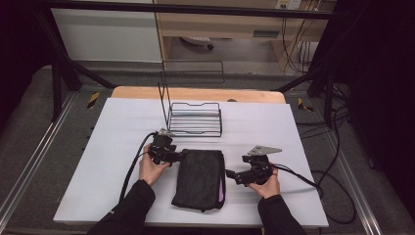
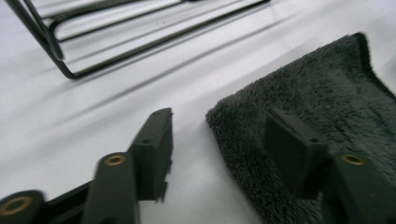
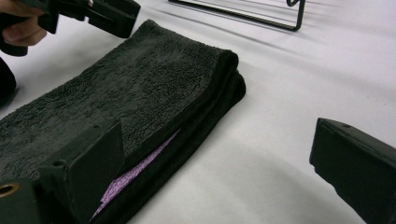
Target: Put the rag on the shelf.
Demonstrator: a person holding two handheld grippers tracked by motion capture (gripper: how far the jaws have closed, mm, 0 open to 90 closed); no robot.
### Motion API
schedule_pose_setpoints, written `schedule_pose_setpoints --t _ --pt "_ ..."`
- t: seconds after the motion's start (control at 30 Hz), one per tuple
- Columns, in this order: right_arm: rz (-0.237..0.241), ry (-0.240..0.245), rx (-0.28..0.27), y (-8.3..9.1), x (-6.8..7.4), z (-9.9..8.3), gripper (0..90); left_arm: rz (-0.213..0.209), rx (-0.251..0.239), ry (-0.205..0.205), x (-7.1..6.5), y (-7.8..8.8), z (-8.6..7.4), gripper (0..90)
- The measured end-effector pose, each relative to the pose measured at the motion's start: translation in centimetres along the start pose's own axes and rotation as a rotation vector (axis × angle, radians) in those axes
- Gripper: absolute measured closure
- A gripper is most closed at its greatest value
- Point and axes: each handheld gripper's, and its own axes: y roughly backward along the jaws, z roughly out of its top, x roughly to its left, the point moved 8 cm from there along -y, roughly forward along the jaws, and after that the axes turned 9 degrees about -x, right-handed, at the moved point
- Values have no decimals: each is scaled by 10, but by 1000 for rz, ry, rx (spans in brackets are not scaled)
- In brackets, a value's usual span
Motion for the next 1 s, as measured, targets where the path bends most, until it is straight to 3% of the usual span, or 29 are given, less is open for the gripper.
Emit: schedule_pose_setpoints --t 0.33,0.67,0.77,0.9,1.0 --pt "-4 -1 6 -3 -1 -1 77 -30 18 35 -6 -7 -7 695" --pt "-25 -69 -18 -15 -8 9 170 -34 23 24 -9 -9 -9 744" --pt "-60 -40 11 -23 -10 13 191 -33 17 20 -9 -9 -9 748" --pt "-56 -12 20 -38 -7 19 261 -25 2 2 -11 -9 -10 760" --pt "-63 -18 34 -48 -7 21 313 -26 3 -1 -11 -9 -10 761"
